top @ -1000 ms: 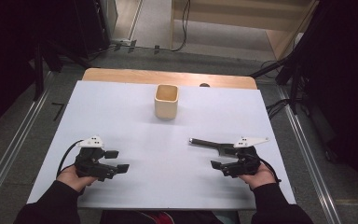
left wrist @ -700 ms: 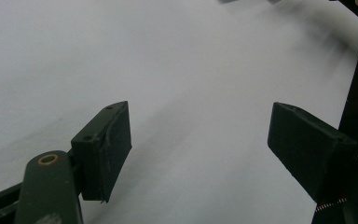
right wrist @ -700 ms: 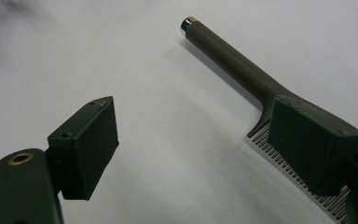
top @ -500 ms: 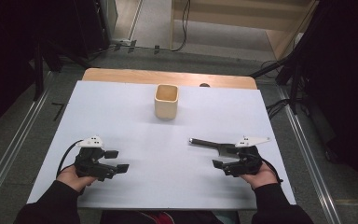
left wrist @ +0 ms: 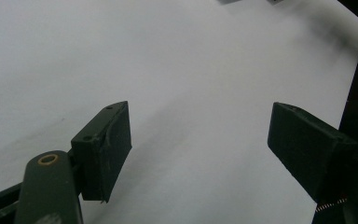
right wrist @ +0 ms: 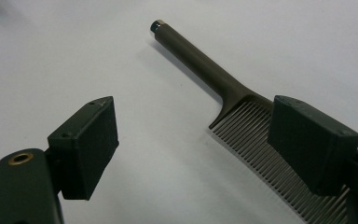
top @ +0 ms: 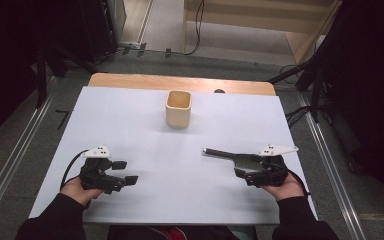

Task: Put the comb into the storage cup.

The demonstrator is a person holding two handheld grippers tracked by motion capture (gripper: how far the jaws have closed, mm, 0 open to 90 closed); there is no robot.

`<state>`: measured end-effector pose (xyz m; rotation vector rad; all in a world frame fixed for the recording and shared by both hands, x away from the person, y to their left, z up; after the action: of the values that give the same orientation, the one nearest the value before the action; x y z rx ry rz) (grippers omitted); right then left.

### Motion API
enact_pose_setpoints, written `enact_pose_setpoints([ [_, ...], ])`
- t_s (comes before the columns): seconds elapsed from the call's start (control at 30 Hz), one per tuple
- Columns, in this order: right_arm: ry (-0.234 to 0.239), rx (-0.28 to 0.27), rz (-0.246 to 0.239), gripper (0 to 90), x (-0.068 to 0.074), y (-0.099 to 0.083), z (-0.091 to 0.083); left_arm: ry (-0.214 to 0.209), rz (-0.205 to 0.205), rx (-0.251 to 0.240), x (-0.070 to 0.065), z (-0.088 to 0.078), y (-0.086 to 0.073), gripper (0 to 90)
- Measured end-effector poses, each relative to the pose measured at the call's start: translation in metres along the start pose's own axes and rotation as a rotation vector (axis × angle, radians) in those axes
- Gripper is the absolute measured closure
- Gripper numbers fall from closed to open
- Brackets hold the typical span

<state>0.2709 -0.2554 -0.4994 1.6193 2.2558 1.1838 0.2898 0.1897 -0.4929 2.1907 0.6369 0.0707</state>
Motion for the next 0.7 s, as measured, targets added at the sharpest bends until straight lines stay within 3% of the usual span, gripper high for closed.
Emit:
enact_pose_setpoints([
  [0.7,-0.06,-0.029,0.053,14.5,-0.015,0.002,-0.014,0.002,0.001,-0.001,0.0,-0.001,0.0,22.0],
])
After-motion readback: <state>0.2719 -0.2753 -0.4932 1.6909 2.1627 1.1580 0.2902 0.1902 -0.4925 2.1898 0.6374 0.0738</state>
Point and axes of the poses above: each handheld gripper's, and its own axes: z roughly forward along the jaws, y roughly out of its top, x roughly to its left, the point moved 4 cm from there along z, roughly forward along the jaws, and after that the axes turned 13 degrees about z, right-handed, at the moved point
